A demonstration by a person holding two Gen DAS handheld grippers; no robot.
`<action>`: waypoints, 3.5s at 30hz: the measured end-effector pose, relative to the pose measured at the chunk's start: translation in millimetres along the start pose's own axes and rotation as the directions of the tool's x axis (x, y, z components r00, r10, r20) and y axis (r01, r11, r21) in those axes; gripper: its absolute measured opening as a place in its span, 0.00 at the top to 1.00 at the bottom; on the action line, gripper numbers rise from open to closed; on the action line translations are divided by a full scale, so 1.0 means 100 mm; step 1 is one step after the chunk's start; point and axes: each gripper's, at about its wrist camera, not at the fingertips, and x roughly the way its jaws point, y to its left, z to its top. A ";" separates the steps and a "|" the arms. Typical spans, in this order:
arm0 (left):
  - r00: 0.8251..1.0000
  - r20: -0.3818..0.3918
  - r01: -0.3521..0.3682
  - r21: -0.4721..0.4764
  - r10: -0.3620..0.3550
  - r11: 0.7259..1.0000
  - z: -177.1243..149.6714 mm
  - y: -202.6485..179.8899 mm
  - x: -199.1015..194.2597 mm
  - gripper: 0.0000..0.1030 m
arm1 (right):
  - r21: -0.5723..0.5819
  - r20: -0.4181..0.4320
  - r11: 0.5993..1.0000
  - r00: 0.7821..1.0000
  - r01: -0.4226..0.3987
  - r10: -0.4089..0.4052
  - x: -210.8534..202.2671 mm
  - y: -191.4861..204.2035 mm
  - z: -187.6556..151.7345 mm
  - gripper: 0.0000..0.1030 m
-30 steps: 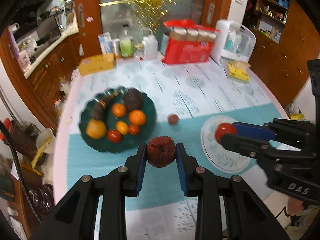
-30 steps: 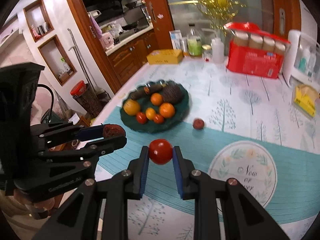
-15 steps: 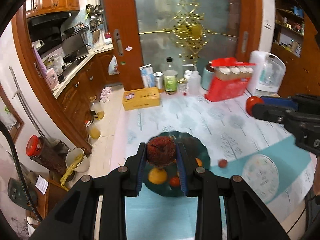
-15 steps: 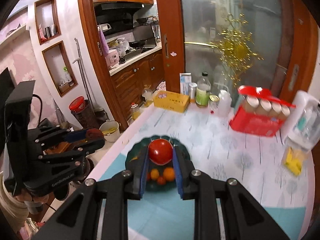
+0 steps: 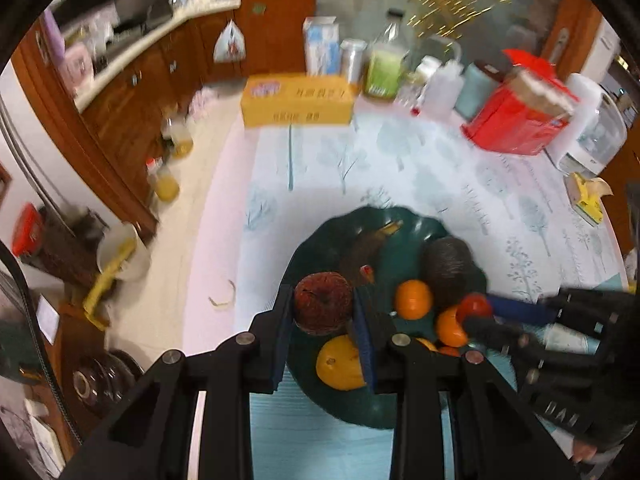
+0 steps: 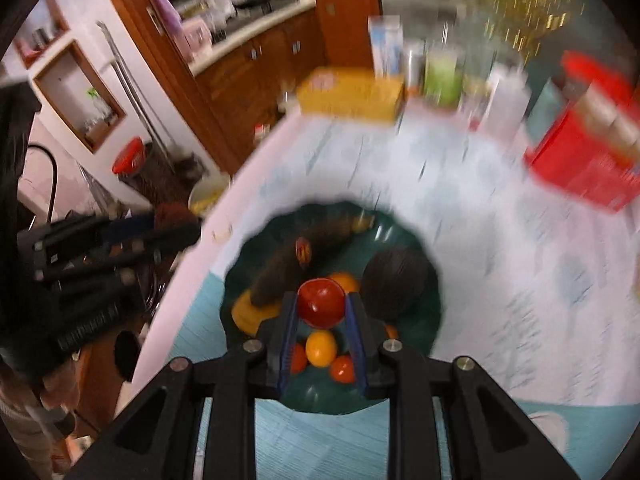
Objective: Organize fruits
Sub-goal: 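Carry the wrinkled fruit and cherry tomato over the green plate, then lower both fruits onto the plate and open both tools, then grasp the remaining wrinkled dark-red fruit with the right tool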
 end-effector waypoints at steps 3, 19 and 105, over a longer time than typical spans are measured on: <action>0.998 -0.053 0.017 -0.048 -0.020 0.999 -0.03 0.14 0.38 0.73 | 0.013 -0.051 1.000 0.999 -0.007 0.008 0.30 -0.02 -0.08 0.77; 0.991 -0.125 0.045 -0.037 -0.049 0.998 0.00 0.10 0.90 0.62 | -0.077 -0.074 0.997 0.997 0.022 -0.028 0.70 0.07 -0.15 0.72; 0.995 0.055 -0.076 -0.158 0.086 0.985 -1.14 -1.29 0.35 0.01 | -0.021 0.095 0.998 0.993 0.067 -0.065 0.38 -1.36 -1.10 0.68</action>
